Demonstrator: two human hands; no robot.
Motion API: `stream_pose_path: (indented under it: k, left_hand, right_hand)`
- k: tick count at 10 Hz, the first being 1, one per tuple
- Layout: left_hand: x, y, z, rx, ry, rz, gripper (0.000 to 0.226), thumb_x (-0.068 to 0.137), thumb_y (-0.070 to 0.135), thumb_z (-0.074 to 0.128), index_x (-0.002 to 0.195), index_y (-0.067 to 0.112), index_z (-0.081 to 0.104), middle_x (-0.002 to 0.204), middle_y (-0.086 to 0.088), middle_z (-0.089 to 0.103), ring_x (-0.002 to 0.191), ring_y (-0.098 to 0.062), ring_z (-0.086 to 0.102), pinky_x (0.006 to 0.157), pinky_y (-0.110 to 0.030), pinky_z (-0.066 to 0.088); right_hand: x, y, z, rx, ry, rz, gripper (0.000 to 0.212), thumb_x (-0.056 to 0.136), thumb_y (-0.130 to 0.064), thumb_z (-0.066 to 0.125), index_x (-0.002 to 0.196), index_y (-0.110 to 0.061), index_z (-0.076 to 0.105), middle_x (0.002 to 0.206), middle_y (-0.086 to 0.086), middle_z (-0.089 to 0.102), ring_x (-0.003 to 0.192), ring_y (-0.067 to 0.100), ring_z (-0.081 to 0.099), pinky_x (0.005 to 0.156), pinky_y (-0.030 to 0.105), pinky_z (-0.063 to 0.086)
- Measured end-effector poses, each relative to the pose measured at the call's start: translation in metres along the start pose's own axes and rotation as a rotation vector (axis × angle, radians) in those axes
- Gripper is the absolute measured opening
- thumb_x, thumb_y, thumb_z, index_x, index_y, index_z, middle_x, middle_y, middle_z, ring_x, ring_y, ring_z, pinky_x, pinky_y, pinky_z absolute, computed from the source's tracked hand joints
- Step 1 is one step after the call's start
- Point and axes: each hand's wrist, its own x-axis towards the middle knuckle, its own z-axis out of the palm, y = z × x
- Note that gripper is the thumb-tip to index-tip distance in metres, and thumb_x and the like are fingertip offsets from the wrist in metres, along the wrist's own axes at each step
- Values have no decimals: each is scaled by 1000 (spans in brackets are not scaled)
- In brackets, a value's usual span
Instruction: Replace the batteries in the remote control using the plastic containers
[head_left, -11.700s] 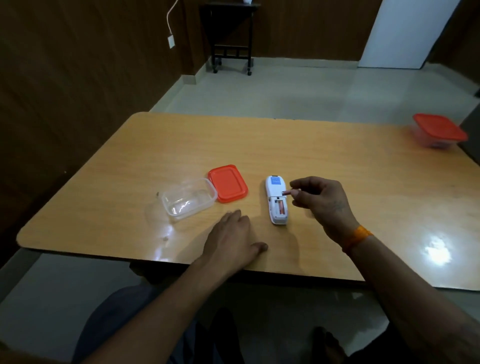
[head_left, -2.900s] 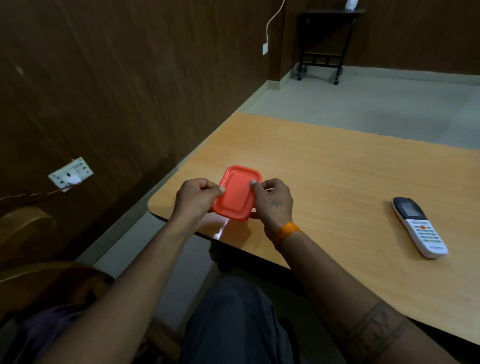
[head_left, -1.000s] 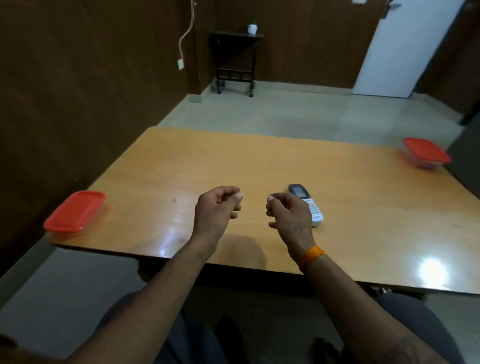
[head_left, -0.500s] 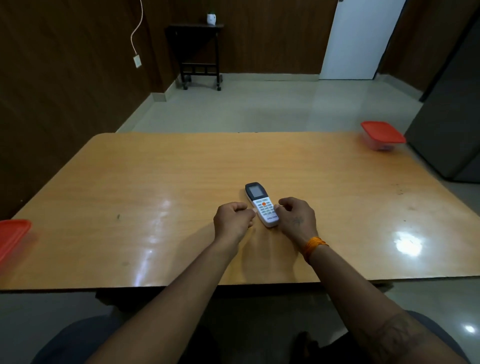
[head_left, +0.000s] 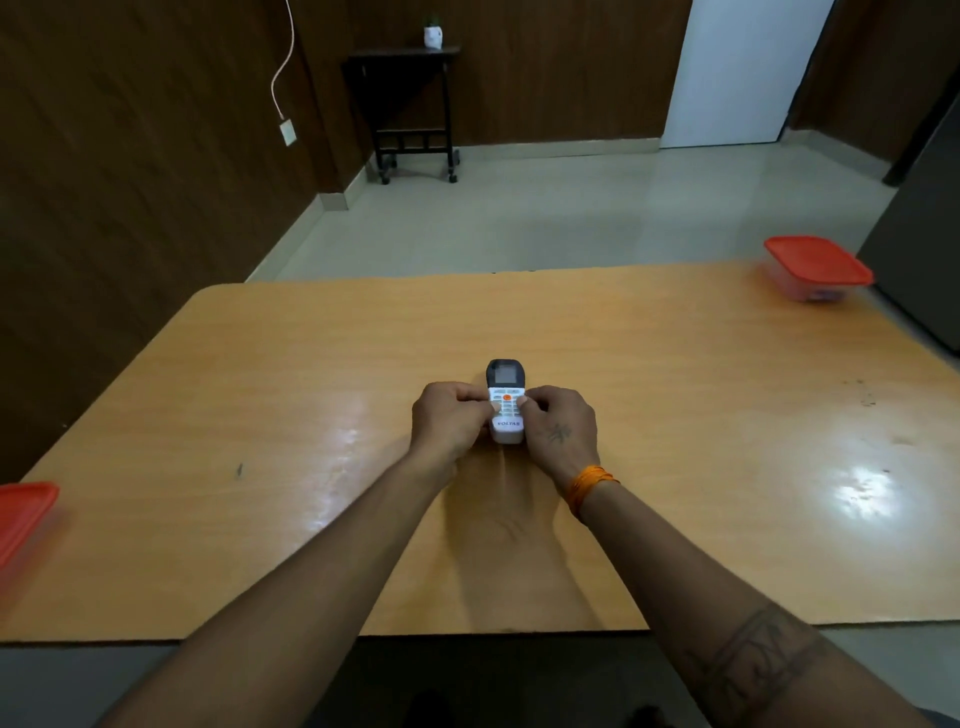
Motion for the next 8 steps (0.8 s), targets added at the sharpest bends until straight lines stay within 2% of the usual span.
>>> stream_pose_path:
  k: [1, 2, 3, 4, 5, 6, 7, 8]
  left_hand:
    - [24, 6, -13, 37, 27, 29, 16, 79, 11, 81, 92, 19, 82, 105, -5, 79, 96, -24, 76, 91, -43, 63]
    - [40, 6, -19, 54, 29, 22, 21, 82, 8, 82, 103, 13, 82, 110, -6, 78, 100, -24, 75, 93, -42, 63]
    - [50, 2, -23, 44, 42, 23, 24, 82, 4, 80, 104, 13, 81, 114, -7, 77, 103, -24, 74, 93, -41, 63]
    - [54, -3, -26, 23, 26, 10, 21, 81, 3, 78, 94, 19, 80, 112, -8, 78, 99, -24, 76, 89, -41, 64]
    - [54, -7, -26, 15, 31, 30, 23, 79, 4, 79, 86, 26, 78, 108, -6, 79, 97, -23, 77, 88, -42, 65]
    - [53, -8, -25, 21, 38, 43, 20, 81, 5, 79, 93, 22, 80, 109, -6, 79, 99, -23, 76, 89, -42, 64]
    - [51, -7, -29, 18, 8, 47, 18, 82, 7, 79, 91, 22, 78, 106, -5, 79, 95, -25, 77, 88, -43, 65]
    - [46, -1, -33, 39, 24, 54, 13, 87, 13, 76, 99, 16, 79, 97, -3, 79, 88, -24, 77, 86, -43, 65]
  right_hand:
    - [17, -12, 19, 19, 5, 4, 26, 100, -22, 62, 104, -2, 79, 106, 16, 78, 103, 31, 70, 85, 46, 60]
    - [30, -17, 33, 12, -17, 12, 26, 100, -24, 63, 110, -5, 78, 111, 14, 77, 106, 30, 70, 87, 44, 60]
    - [36, -17, 43, -9, -41, 20, 31, 99, -24, 64, 121, -5, 75, 120, 15, 75, 111, 29, 69, 90, 38, 58]
    - [37, -15, 48, -26, -39, 15, 33, 98, -23, 66, 125, -5, 72, 123, 14, 74, 114, 29, 67, 90, 35, 55]
    - [36, -13, 51, -45, -26, 7, 32, 97, -21, 66, 124, -4, 73, 121, 14, 74, 112, 28, 68, 91, 37, 57]
    - [35, -15, 49, -47, -37, 0, 30, 97, -21, 66, 121, -4, 74, 116, 14, 75, 106, 26, 67, 83, 32, 53]
    - [37, -12, 48, -33, -61, -2, 31, 98, -22, 65, 123, -7, 73, 115, 10, 75, 96, 18, 62, 77, 25, 45]
    - [37, -12, 42, -1, -22, 27, 33, 99, -27, 62, 126, -11, 71, 107, 3, 71, 92, 14, 58, 77, 26, 44]
